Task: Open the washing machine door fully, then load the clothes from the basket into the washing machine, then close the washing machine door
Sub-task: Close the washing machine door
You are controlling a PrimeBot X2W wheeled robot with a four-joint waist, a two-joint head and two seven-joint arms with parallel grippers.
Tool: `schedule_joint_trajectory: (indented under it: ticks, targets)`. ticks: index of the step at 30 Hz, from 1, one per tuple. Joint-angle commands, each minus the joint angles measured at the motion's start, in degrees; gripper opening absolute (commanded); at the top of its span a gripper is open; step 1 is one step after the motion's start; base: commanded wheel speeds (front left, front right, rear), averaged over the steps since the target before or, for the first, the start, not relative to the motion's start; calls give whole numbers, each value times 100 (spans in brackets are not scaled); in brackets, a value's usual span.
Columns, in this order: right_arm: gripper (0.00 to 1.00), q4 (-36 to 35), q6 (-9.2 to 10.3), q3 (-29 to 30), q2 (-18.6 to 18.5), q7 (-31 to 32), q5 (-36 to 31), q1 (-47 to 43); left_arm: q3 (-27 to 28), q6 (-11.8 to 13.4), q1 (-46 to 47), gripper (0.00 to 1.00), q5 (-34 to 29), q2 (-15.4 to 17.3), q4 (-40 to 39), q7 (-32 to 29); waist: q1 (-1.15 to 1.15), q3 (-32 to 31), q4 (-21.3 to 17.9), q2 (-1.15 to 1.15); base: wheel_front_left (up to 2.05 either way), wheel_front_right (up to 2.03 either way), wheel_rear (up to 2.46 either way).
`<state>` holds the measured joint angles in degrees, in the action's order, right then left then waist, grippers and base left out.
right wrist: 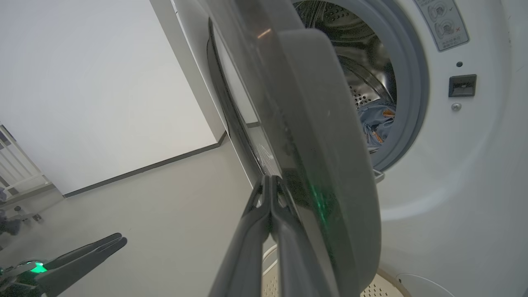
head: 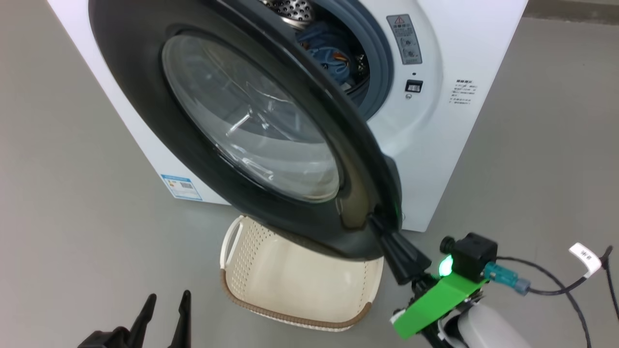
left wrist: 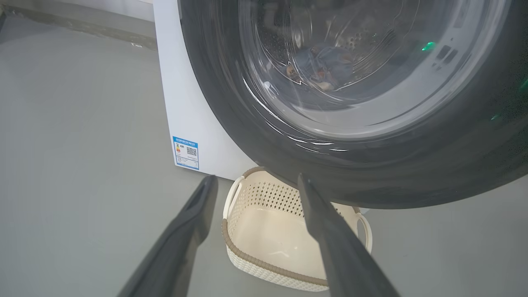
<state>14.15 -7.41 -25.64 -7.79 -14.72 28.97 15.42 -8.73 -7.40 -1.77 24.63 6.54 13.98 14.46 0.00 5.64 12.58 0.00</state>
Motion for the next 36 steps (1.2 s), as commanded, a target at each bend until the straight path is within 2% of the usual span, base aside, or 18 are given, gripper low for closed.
schedule_joint_trajectory:
  ticks: [1,20,36]
  targets:
    - [0,-109,-8,17,64,-28,-17,240,198,-9,242,100,22,58,-141,53,0,85,-3,0,0,0,0]
    - [0,163,-8,1192,-50,-28,-127,1414,-50,-9,843,100,22,-38,-252,53,0,950,217,0,0,0,0]
    - [0,575,-8,1752,-123,-28,-312,2594,-305,-9,1350,100,71,-81,-317,54,0,1497,452,0,0,0,0]
